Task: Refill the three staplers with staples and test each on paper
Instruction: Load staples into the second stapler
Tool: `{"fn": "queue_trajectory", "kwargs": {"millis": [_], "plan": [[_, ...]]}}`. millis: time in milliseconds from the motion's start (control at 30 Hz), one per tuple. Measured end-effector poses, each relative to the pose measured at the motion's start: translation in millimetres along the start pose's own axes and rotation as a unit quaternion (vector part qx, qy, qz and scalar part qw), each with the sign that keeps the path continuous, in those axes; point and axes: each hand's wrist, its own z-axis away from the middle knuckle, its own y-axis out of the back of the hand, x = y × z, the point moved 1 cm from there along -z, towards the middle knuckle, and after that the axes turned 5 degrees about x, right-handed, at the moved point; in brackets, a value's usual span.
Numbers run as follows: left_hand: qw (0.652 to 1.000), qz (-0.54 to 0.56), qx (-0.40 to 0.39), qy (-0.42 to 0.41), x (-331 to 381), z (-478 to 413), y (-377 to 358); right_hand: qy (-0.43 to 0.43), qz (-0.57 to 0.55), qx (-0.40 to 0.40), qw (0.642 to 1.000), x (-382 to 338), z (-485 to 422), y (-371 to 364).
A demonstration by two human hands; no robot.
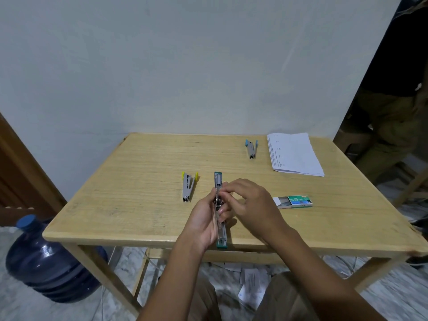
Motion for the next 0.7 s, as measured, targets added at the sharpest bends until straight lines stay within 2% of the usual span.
{"fn": "queue_trajectory", "kwargs": {"millis": [267,467,600,700], "plan": [[1.0,0.019,0.022,-0.003,0.6,0.5,-2.1,-0.009,0.055,0.018,0.998,-9.2,-4.2,-9.4],[1.0,0.018,0.024,-0.004,-1.0,0.6,-0.3,-0.02,0.055,-0.025,0.998,-8.6,0.8,-4.9],[0.999,0.017,0.042,-0.01,-0.1,-3.0,0.9,0.008,0.056,-0.071,0.996,-8.4,2.1,1.9],[1.0,0.008,0.027,0.001,-1.4,-4.2,0.0,0.003,0.069,-0.07,0.995,-3.7,2.5,2.8]]}}
